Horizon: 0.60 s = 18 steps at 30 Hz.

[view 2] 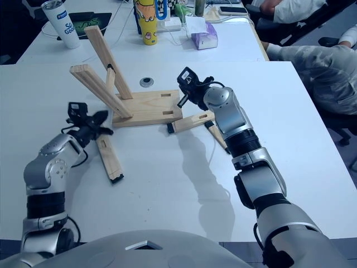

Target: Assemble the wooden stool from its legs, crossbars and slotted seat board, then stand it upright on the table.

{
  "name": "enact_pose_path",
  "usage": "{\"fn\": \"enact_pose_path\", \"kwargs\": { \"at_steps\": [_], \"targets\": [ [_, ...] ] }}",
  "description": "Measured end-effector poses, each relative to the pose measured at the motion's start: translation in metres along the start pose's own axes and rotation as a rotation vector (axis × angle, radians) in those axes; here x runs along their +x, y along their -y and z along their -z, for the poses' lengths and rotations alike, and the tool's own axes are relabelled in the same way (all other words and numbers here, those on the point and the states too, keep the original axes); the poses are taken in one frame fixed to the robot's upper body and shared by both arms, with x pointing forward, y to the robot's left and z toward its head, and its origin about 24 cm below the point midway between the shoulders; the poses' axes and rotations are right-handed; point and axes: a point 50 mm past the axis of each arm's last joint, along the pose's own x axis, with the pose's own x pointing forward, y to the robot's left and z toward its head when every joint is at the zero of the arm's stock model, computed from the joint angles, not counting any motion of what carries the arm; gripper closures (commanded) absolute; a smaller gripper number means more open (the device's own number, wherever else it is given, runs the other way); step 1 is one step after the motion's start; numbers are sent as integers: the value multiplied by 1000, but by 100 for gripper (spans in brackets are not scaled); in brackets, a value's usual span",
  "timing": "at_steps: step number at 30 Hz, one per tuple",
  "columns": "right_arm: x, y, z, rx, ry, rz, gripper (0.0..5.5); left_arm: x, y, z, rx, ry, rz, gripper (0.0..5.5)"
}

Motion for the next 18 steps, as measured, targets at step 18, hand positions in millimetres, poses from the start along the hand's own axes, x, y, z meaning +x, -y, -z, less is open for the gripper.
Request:
{"fn": "enact_pose_path", "kwargs": {
  "at_steps": [18],
  "targets": [
    [25,-12,5,-79,-139,-161,549,8,29,14,156,-97,147,546]
  ]
}}
